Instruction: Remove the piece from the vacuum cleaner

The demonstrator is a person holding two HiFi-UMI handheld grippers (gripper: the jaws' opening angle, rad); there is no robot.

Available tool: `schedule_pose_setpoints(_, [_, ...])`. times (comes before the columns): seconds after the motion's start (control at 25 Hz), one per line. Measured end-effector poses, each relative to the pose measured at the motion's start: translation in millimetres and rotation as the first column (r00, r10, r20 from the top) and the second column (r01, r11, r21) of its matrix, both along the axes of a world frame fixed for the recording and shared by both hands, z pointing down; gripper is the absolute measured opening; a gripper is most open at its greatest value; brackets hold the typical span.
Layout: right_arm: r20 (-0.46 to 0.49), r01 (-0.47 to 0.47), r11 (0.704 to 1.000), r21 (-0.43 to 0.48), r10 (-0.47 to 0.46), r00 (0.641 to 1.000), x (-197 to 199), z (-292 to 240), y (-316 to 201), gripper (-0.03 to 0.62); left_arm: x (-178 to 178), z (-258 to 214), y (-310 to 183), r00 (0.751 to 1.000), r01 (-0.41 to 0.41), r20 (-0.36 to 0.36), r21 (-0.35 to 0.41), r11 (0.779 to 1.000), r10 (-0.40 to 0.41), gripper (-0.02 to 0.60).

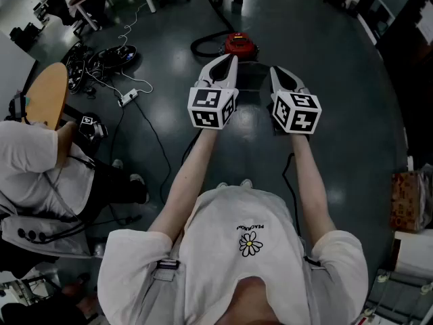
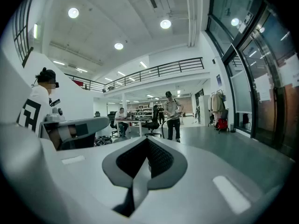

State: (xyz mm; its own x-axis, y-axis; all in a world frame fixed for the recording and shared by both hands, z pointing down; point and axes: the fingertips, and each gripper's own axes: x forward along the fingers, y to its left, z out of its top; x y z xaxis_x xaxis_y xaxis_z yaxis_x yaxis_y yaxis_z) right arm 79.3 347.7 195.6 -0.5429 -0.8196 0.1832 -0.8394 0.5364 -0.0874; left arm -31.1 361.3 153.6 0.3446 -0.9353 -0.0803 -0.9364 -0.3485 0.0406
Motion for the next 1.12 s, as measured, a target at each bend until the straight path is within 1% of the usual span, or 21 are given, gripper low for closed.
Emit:
schedule_pose_setpoints(0.16, [0.019,0.025,1.0,0.008,-0.025,0.999,9,-5,0,0.021,11,2,-2,1.0,-0.006,0.012,-0.003,1.0,0.006,0.0])
schedule_pose_setpoints(0.28, [0.081,0.063,0.998,0.006,-0.064,0.995,15,-7,-3,0.022,10,11,-6,1.0,0.004,0.018,-0.01,1.0,-0.004,0.0])
schedule_pose_setpoints(0.36, [0.137,0.09,0.996,-0.005,-0.089,0.987,25,-7,-7,0.023,9,20,-9,1.0,0.019,0.008,-0.025,0.999,-0.019,0.0])
schedule_pose_setpoints(0.44, [0.229,0.135,0.991,-0.011,-0.129,0.965,34,-11,-10,0.023,7,26,-13,0.999,0.034,-0.008,-0.039,0.999,-0.034,0.0])
schedule_pose_setpoints(0.48, [0.289,0.166,0.986,-0.003,-0.158,0.944,36,-15,-13,0.023,5,27,-16,0.999,0.041,-0.016,-0.04,0.998,-0.042,0.0])
schedule_pose_setpoints(0.56, [0.398,0.23,0.973,0.026,-0.221,0.891,36,-26,-19,0.014,1,26,-23,0.998,0.055,-0.03,-0.038,0.998,-0.056,0.0])
schedule_pose_setpoints(0.6, [0.43,0.257,0.966,0.039,-0.248,0.868,34,-29,-22,0.014,0,27,-27,0.998,0.058,-0.036,-0.038,0.998,-0.059,0.0])
schedule_pose_setpoints(0.64, [0.446,0.274,0.961,0.039,-0.262,0.856,31,-29,-26,0.015,-1,28,-31,0.997,0.058,-0.042,-0.04,0.998,-0.06,0.0])
schedule_pose_setpoints(0.68, [0.453,0.278,0.96,0.024,-0.258,0.854,29,-26,-32,0.04,0,31,-35,0.997,0.056,-0.047,-0.045,0.997,-0.058,0.0])
schedule_pose_setpoints(0.72, [0.458,0.272,0.962,-0.006,-0.239,0.856,27,-20,-39,0.024,0,34,-39,0.997,0.053,-0.051,-0.052,0.997,-0.056,0.0])
schedule_pose_setpoints(0.76, [0.466,0.271,0.962,-0.044,-0.22,0.857,25,-13,-47,0.025,0,38,-44,0.997,0.051,-0.054,-0.059,0.997,-0.054,0.0])
schedule_pose_setpoints(0.8, [0.474,0.283,0.955,-0.089,-0.209,0.855,23,-5,-54,0.025,1,41,-50,0.997,0.047,-0.056,-0.067,0.997,-0.051,0.0])
schedule_pose_setpoints(0.88, [0.465,0.326,0.93,-0.166,-0.218,0.858,17,9,-68,0.025,4,46,-66,0.998,0.036,-0.051,-0.08,0.996,-0.04,0.0])
schedule_pose_setpoints(0.92, [0.432,0.332,0.926,-0.179,-0.229,0.872,15,14,-76,0.025,4,49,-76,0.998,0.032,-0.046,-0.084,0.996,-0.036,0.0])
schedule_pose_setpoints(0.96, [0.375,0.323,0.93,-0.173,-0.241,0.895,13,18,-85,0.025,2,52,-88,0.999,0.029,-0.042,-0.088,0.996,-0.033,0.0])
schedule_pose_setpoints(1.04, [0.221,0.282,0.948,-0.147,-0.246,0.944,10,31,-108,0.025,-7,61,-112,0.998,0.033,-0.048,-0.104,0.994,-0.038,0.0])
schedule_pose_setpoints(1.08, [0.152,0.265,0.953,-0.143,-0.244,0.958,8,39,-121,0.025,-13,67,-127,0.997,0.037,-0.056,-0.115,0.993,-0.043,0.0])
schedule_pose_setpoints(1.12, [0.104,0.257,0.955,-0.145,-0.243,0.964,6,47,-135,0.025,-18,74,-142,0.997,0.039,-0.065,-0.127,0.991,-0.048,0.0])
